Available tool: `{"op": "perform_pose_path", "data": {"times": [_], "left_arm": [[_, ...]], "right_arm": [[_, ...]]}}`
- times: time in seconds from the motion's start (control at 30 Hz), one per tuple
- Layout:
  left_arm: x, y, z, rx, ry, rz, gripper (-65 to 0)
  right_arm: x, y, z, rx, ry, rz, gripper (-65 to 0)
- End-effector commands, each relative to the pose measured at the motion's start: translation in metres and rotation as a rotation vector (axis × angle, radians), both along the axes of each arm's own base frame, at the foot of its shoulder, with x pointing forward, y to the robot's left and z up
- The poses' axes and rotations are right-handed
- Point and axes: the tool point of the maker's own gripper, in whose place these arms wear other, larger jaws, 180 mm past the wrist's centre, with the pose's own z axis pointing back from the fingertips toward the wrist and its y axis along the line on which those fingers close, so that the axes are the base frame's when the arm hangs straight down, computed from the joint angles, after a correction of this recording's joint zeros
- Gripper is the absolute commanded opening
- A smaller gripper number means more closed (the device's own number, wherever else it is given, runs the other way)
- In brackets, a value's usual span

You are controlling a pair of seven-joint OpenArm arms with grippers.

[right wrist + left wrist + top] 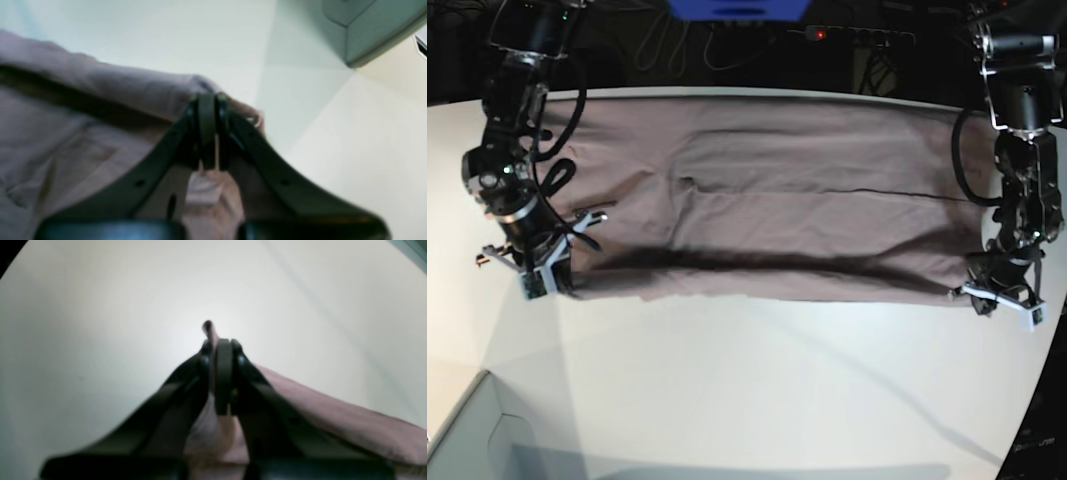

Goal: Layout the t-shirt on the table in an organized manner, then fold the t-shirt properly
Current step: 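Lower the folded hem with both grippers and smooth the fold flat, then regrasp the folded shirt's end corners with both grippers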

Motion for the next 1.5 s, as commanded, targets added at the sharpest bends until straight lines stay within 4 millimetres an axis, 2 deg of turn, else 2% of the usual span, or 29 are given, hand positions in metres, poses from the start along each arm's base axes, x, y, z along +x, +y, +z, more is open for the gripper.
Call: {"op": "perform_pose_path", "data": {"times": [0.0,0.13,0.23,0.37,0.43,0.57,0.67,0.77,0.97,1.07,1.13,1.23,1.3,1.37,1.47], "left_arm": [[0.011,0.008,0.022,0.020,-0.067,0.008,-64.1],[0.006,0.008,0.020,0.025,-0.060,0.004,-64.1],[0.003,0.010,0.031,0.035,-0.092,0.008,-64.1],[-0.004,0.015,0.044,0.044,-0.131,0.024,-64.1],[-0.010,0.015,0.042,0.049,-0.126,0.022,-64.1],[-0.026,0.014,0.025,0.049,-0.081,0.019,-64.1],[-0.038,0.013,0.012,0.046,-0.048,0.019,-64.1],[-0.040,0.006,0.006,0.028,-0.043,0.018,-64.1],[-0.046,0.003,0.000,0.024,-0.028,0.017,-64.1],[-0.047,0.002,-0.001,0.022,-0.027,0.017,-64.1],[-0.048,0.003,-0.002,0.021,-0.023,0.018,-64.1],[-0.048,0.003,-0.003,0.020,-0.020,0.019,-64.1],[-0.048,0.003,-0.004,0.020,-0.019,0.019,-64.1],[-0.048,0.003,-0.003,0.020,-0.020,0.019,-64.1],[-0.046,0.002,-0.002,0.019,-0.024,0.018,-64.1]], "right_arm": [[0.003,0.002,0.019,0.001,-0.065,0.011,-65.0],[-0.017,0.008,0.027,-0.013,-0.078,0.016,-65.0],[-0.032,0.009,0.031,-0.035,-0.078,0.022,-65.0],[-0.052,0.012,0.026,-0.015,-0.054,0.026,-65.0],[-0.065,0.014,0.020,0.011,-0.031,0.029,-65.0],[-0.087,0.011,0.008,0.052,0.013,0.009,-65.0],[-0.103,0.009,0.007,0.094,0.008,-0.004,-65.0],[-0.119,0.013,0.002,0.113,0.010,0.007,-65.0],[-0.130,0.012,-0.021,0.145,0.058,-0.007,-65.0],[-0.116,0.010,-0.023,0.150,0.046,-0.013,-65.0],[-0.110,0.009,-0.028,0.151,0.063,-0.020,-60.5],[-0.100,0.004,-0.033,0.130,0.113,-0.037,-47.1],[-0.101,0.003,-0.041,0.117,0.165,-0.046,-37.1],[-0.103,0.003,-0.044,0.115,0.183,-0.048,-30.5],[-0.105,0.016,-0.051,0.141,0.199,-0.031,-26.2]]}}
